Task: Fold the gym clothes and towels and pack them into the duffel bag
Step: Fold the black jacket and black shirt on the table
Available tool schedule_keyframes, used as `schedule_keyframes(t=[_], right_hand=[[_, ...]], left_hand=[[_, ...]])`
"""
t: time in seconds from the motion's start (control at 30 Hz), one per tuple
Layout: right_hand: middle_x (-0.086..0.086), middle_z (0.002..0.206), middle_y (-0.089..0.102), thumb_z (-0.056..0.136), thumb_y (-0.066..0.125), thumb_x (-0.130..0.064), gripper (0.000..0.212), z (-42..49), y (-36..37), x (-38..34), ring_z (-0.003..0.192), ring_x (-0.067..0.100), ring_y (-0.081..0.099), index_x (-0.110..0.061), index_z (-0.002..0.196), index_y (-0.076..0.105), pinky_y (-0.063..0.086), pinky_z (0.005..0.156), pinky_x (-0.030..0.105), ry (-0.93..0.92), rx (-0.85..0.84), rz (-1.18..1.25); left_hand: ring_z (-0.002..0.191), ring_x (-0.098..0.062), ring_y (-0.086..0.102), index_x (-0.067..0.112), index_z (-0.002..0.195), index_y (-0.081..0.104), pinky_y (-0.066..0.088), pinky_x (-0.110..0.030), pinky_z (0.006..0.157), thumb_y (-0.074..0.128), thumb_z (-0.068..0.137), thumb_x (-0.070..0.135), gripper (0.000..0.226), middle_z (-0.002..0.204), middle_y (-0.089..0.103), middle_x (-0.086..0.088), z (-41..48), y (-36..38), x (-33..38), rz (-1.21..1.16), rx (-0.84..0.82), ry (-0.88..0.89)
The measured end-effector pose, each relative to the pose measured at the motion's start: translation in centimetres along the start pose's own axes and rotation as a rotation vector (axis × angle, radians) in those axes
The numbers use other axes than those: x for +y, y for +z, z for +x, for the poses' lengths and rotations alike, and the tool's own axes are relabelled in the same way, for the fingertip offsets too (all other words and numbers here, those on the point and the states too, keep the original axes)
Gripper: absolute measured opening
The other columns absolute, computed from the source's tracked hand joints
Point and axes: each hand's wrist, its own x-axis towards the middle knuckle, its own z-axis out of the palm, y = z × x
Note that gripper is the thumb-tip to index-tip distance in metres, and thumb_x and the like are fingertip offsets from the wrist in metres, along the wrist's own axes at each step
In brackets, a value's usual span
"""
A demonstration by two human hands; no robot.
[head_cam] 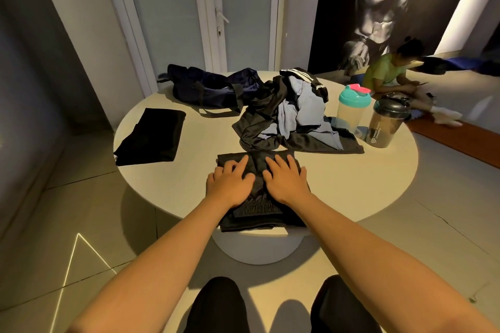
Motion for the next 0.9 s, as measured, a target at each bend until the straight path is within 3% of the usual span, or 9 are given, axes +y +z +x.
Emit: schedule_keyframes(t=[0.13, 0.27, 0.4, 0.47, 0.57, 0.63, 0.73, 0.9], right_hand=[[-0.005, 0.168, -0.006, 0.102, 0.013, -0.062, 0.066, 0.0, 0.8, 0.7, 0.154, 0.028, -0.012, -0.032, 0.160, 0.003, -0.006, 0.119, 0.062, 0.118, -0.108, 0.003], [-0.008, 0.168, -0.007, 0.099, 0.011, -0.067, 0.073, -0.1, 0.9, 1.4, 0.153, 0.029, -0.013, -0.028, 0.160, 0.001, -0.007, 0.116, 0.065, 0.179, -0.078, -0.006], [-0.009, 0.168, -0.004, 0.100, 0.010, -0.064, 0.070, -0.4, 1.1, 1.5, 0.153, 0.029, -0.010, -0.028, 0.160, 0.006, -0.004, 0.118, 0.064, 0.203, -0.028, 0.031], [-0.007, 0.168, -0.002, 0.102, 0.011, -0.061, 0.067, -0.4, 1.1, 1.4, 0.154, 0.029, -0.008, -0.029, 0.160, 0.009, -0.001, 0.119, 0.062, 0.180, -0.008, 0.047], [0.000, 0.168, 0.002, 0.105, 0.018, -0.054, 0.060, -0.5, 1.2, 1.5, 0.153, 0.031, 0.003, -0.030, 0.159, 0.019, 0.007, 0.120, 0.059, 0.129, 0.065, 0.066], [0.010, 0.167, 0.009, 0.106, 0.023, -0.048, 0.056, -0.5, 1.2, 1.7, 0.151, 0.034, 0.014, -0.025, 0.157, 0.029, 0.017, 0.120, 0.053, 0.123, 0.151, 0.110], [0.021, 0.163, 0.016, 0.106, 0.025, -0.044, 0.054, -1.0, 0.8, 2.3, 0.146, 0.039, 0.021, -0.025, 0.157, 0.030, 0.022, 0.117, 0.048, 0.172, 0.158, 0.077], [0.019, 0.147, 0.040, 0.104, 0.029, -0.044, 0.056, -2.3, -0.3, 3.0, 0.130, 0.039, 0.036, -0.028, 0.158, 0.021, 0.031, 0.105, 0.046, 0.224, 0.102, 0.006]], left_hand=[[0.137, -0.029, 0.025, 0.044, 0.158, 0.008, 0.019, -0.046, 0.116, 0.014, 0.098, 0.066, 0.064, 0.155, 0.025, 0.000, 0.7, 0.1, -1.4, 0.093, -0.021, -0.117], [0.139, -0.031, 0.023, 0.038, 0.159, 0.011, 0.006, -0.051, 0.121, 0.016, 0.096, 0.066, 0.069, 0.151, 0.027, -0.003, 0.6, 1.0, -1.7, 0.122, 0.059, -0.136], [0.143, -0.030, 0.020, 0.025, 0.158, 0.024, 0.002, -0.052, 0.122, 0.022, 0.096, 0.062, 0.072, 0.153, 0.028, -0.006, 0.1, 1.7, -1.7, 0.099, 0.159, -0.143], [0.148, -0.029, 0.011, 0.020, 0.157, 0.026, -0.002, -0.052, 0.123, 0.030, 0.098, 0.055, 0.069, 0.161, 0.019, -0.007, 0.3, 1.5, -1.8, 0.103, 0.240, -0.092], [0.152, -0.025, 0.012, 0.027, 0.156, 0.029, 0.001, -0.049, 0.125, 0.036, 0.102, 0.043, 0.058, 0.164, 0.021, -0.002, 0.3, 0.7, -0.7, -0.009, 0.332, 0.185], [0.153, -0.020, 0.013, 0.035, 0.155, 0.032, 0.004, -0.048, 0.124, 0.032, 0.104, 0.049, 0.053, 0.164, 0.025, 0.004, 0.2, 0.5, 0.2, -0.066, 0.170, 0.284], [0.155, -0.014, -0.007, 0.042, 0.158, 0.019, -0.004, -0.048, 0.124, 0.027, 0.103, 0.060, 0.059, 0.169, 0.001, 0.007, 0.0, 1.3, 0.2, 0.018, -0.107, 0.185], [0.154, -0.015, -0.011, 0.040, 0.159, 0.015, -0.005, -0.048, 0.124, 0.031, 0.102, 0.057, 0.061, 0.169, -0.004, 0.006, -0.4, 1.9, 1.0, 0.005, -0.051, 0.152]])
